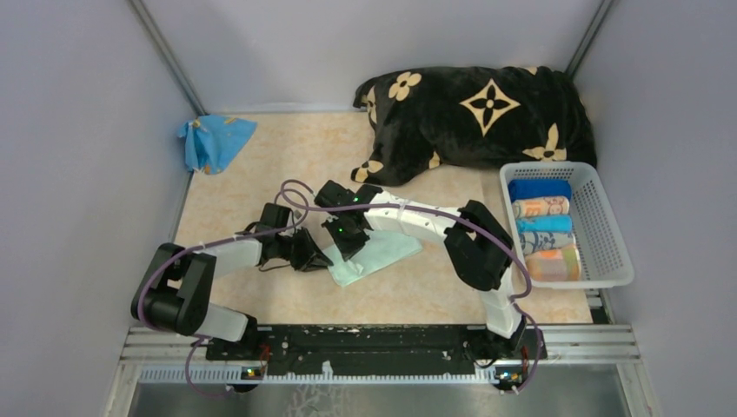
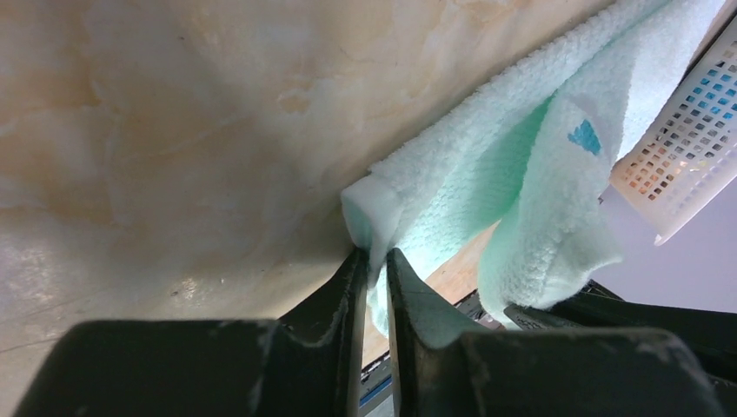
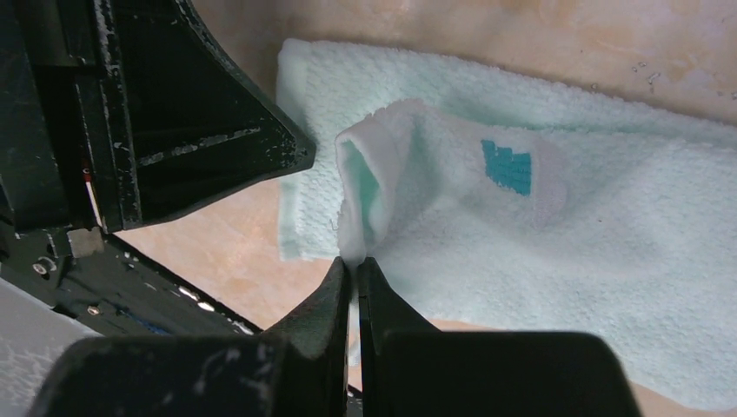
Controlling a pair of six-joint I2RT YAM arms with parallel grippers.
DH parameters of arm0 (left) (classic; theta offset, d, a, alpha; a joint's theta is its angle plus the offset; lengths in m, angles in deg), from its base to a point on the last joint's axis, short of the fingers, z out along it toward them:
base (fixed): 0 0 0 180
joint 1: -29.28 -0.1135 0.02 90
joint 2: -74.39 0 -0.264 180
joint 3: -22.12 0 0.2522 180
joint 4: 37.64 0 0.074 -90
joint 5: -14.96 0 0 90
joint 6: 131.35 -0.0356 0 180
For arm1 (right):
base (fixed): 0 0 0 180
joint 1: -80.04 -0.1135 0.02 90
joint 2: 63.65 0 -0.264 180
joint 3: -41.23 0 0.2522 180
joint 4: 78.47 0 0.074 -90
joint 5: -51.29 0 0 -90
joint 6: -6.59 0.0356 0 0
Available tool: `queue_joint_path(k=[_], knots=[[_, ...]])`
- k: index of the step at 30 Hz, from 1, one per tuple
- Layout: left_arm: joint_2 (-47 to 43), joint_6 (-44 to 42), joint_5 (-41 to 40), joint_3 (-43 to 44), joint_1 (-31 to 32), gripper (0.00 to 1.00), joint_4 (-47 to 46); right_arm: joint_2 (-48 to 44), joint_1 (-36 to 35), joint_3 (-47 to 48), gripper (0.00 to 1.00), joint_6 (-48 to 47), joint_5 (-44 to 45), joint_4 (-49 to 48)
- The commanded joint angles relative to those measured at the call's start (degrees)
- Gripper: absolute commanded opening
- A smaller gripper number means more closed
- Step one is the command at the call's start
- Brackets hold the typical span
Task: Roll the towels
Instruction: Fold the towel at the center of the board.
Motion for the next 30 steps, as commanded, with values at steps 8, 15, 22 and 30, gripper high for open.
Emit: queue_joint_path(k=[8, 15, 22, 30], knots=[[0.0, 0.0, -3.5, -3.0, 0.5, 0.21, 0.7, 2.7, -0.9, 3.1, 0.00, 3.2, -4.8, -5.5], [0.2, -0.1, -3.7, -3.1, 0.5, 0.21, 0.6, 4.2, -0.9, 2.4, 0.00, 3.5, -6.0, -7.2], [-0.4, 0.2, -4.3, -3.6, 0.5, 0.23, 1.4, 5.4, -0.9, 1.3, 0.10, 4.1, -6.4, -8.9], [-5.8, 0.9, -10.8, -3.5, 0.4, 0.35, 9.9, -0.3, -0.8, 0.3, 0.31, 3.0, -4.6, -9.1]])
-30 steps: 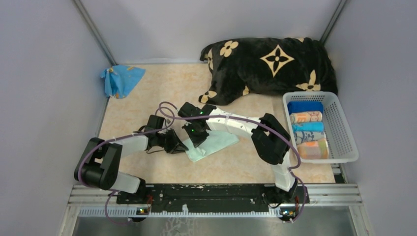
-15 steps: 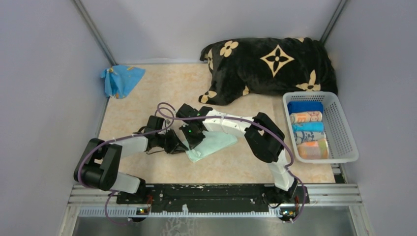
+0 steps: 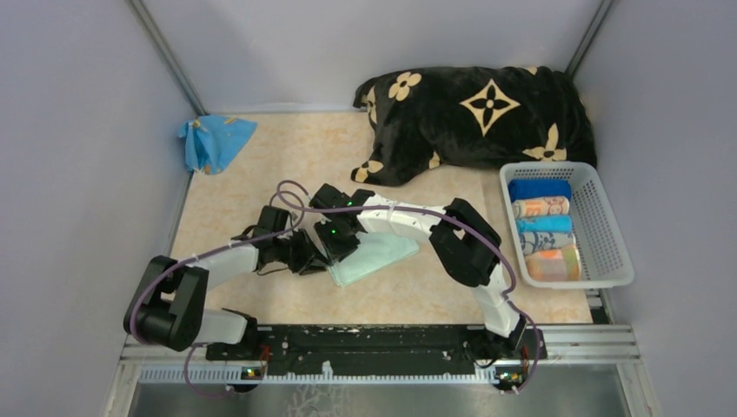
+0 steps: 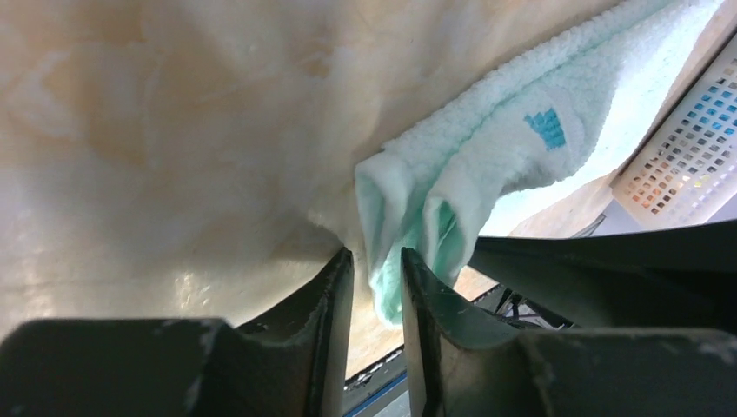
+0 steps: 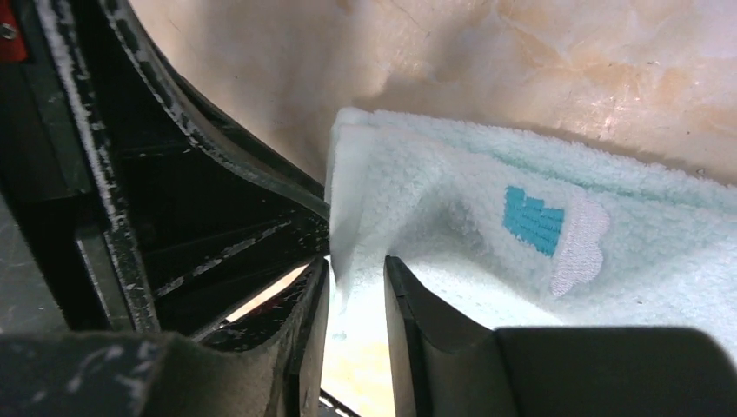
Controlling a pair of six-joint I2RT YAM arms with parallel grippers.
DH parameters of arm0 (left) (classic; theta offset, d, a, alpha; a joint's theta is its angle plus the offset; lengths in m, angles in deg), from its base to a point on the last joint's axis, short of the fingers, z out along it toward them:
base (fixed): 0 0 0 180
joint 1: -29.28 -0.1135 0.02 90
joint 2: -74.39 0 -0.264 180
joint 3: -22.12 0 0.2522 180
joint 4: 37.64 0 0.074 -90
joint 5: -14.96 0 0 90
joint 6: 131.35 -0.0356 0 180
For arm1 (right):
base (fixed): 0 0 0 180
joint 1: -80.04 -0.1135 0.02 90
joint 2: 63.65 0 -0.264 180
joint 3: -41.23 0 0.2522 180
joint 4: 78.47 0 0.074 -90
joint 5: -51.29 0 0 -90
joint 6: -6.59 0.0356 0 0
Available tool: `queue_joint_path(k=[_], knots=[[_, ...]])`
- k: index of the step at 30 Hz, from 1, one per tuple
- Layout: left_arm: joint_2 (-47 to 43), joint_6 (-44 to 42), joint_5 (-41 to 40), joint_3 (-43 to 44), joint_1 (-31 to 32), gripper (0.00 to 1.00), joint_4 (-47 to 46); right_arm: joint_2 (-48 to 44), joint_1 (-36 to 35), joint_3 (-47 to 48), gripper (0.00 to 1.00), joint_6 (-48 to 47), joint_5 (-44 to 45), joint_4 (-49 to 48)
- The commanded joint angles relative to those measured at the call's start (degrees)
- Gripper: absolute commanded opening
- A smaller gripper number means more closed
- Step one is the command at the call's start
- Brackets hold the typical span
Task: Roll the towels
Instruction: Fold the towel at the center of the board.
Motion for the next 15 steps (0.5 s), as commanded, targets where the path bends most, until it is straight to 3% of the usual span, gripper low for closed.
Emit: queue_joint_path(k=[1, 7, 11, 15], knots=[[-2.8, -0.9, -9.3, -1.4, 0.1, 0.37, 10.9, -6.6, -0.7, -1.4, 0.32, -0.7, 1.2, -2.1], [-10.6, -1.8, -16.5, 1.2, 0.1, 0.53, 21.1, -19.1, 3.4, -12.7, 0.35, -2.9, 2.3, -6.4], [-15.8, -3.1, -17.9, 5.5, 1.4, 0.56, 22.8, -28.2, 12.0, -25.0, 0.35, -2.9, -3.0, -15.2], [-14.7, -1.7, -18.9, 13.1, 7.3, 0.58, 21.8, -33.9, 20.2, -34.5, 0.35, -2.2, -9.5, -24.0]])
